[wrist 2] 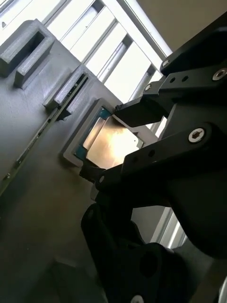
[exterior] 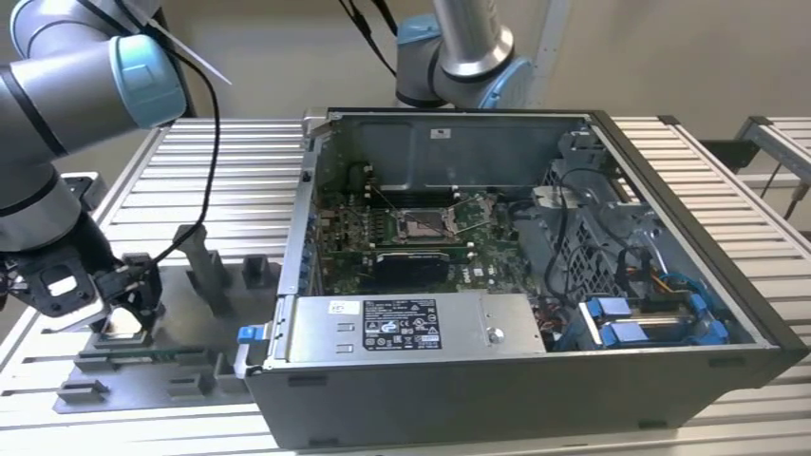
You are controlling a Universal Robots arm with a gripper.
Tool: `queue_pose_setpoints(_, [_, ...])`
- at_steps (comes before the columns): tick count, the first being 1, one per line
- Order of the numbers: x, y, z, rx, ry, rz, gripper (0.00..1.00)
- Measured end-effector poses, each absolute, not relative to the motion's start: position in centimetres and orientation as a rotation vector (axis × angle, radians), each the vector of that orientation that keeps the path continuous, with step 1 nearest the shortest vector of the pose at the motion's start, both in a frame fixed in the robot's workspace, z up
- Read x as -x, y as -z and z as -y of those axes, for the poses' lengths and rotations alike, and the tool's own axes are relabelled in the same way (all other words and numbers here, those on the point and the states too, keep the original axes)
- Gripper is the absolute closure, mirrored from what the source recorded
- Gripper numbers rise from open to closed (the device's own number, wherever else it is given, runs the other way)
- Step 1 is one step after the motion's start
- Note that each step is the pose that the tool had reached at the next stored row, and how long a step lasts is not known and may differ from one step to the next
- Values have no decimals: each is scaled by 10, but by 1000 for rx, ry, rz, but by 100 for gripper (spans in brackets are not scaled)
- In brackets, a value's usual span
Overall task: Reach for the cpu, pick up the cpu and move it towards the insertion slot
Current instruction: 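Pick up the cpu and move it towards the insertion slot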
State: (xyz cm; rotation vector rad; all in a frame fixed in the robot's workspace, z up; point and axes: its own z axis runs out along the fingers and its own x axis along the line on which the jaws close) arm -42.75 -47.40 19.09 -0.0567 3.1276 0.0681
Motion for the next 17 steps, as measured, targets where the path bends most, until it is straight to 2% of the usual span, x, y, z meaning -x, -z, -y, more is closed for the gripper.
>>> queue_pose_setpoints(17, [429, -186, 469, 58, -68, -3127, 0])
